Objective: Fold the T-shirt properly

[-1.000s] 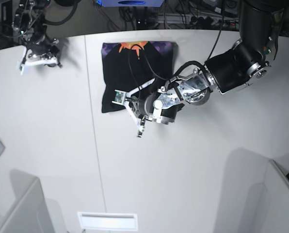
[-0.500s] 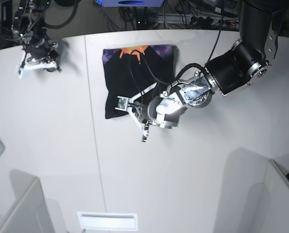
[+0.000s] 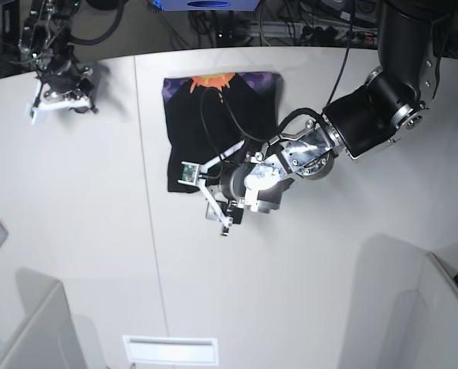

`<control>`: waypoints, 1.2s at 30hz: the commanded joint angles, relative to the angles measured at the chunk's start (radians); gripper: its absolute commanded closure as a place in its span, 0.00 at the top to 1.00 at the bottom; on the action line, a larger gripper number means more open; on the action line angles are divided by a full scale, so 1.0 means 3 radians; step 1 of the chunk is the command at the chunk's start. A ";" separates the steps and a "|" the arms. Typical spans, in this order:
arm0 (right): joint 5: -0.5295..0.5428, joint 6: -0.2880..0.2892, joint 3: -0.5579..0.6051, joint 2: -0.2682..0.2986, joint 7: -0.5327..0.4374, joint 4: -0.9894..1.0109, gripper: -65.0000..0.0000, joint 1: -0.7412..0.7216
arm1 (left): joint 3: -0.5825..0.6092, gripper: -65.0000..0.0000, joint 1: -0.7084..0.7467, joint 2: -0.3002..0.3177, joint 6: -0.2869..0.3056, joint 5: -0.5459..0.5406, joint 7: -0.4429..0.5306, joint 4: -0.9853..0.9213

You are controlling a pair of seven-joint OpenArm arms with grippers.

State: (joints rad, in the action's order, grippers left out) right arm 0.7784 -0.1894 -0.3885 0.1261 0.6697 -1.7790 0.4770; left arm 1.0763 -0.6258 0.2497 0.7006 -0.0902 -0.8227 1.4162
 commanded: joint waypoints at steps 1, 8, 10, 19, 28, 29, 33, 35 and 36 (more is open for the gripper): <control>0.0011 0.0025 -0.0012 0.0032 -0.0046 -0.0062 0.00 -0.0007 | -0.0077 0.67 -0.0116 -0.0027 -0.0008 -0.0009 0.0039 0.0059; 0.0006 0.0030 0.0172 0.0058 -0.0046 -0.0062 0.00 -0.0017 | -0.1146 0.65 0.0109 -0.0231 -0.0008 -0.0009 0.0034 0.0202; 0.0006 0.0030 0.0183 0.0058 -0.0051 -0.0067 0.00 -0.0028 | -0.1519 0.60 0.0309 -0.0236 -0.0008 -0.0009 0.0024 0.0504; -0.0004 0.0844 0.0147 0.0068 -0.0046 -0.0691 0.00 0.0203 | -0.2997 0.00 0.1720 -0.0160 -0.0008 -0.0004 0.0049 0.1926; -0.0193 0.1549 -0.0047 0.0416 -0.0194 -0.0716 0.00 0.0499 | -0.3509 0.00 0.2702 0.0342 -0.0008 -0.0034 0.1215 0.1726; -0.0321 0.1585 -0.0099 0.0416 -0.0266 -0.0716 0.00 0.0535 | -0.3519 0.00 0.2800 0.0393 -0.0008 0.0007 0.1405 0.1695; -0.1104 0.1851 -0.0191 0.0324 -0.0706 -0.0701 0.00 0.0719 | -0.3565 0.00 0.3234 0.0526 -0.0008 0.0232 0.1998 0.1624; -0.1503 0.2030 -0.0267 0.0176 -0.0956 -0.0701 0.00 0.0786 | -0.3662 0.00 0.3444 0.0551 -0.0008 0.0201 0.2141 0.1614; -0.1671 0.2112 -0.0319 0.0109 -0.1038 -0.0701 0.00 0.0811 | -0.3698 0.00 0.3536 0.0551 -0.0008 0.0170 0.2182 0.1614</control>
State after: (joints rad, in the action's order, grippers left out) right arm 0.2493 0.4377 -0.4774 0.1513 0.3813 -1.9747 0.7101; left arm -0.0193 0.4385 0.4011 0.7090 -0.0246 -0.1967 1.8858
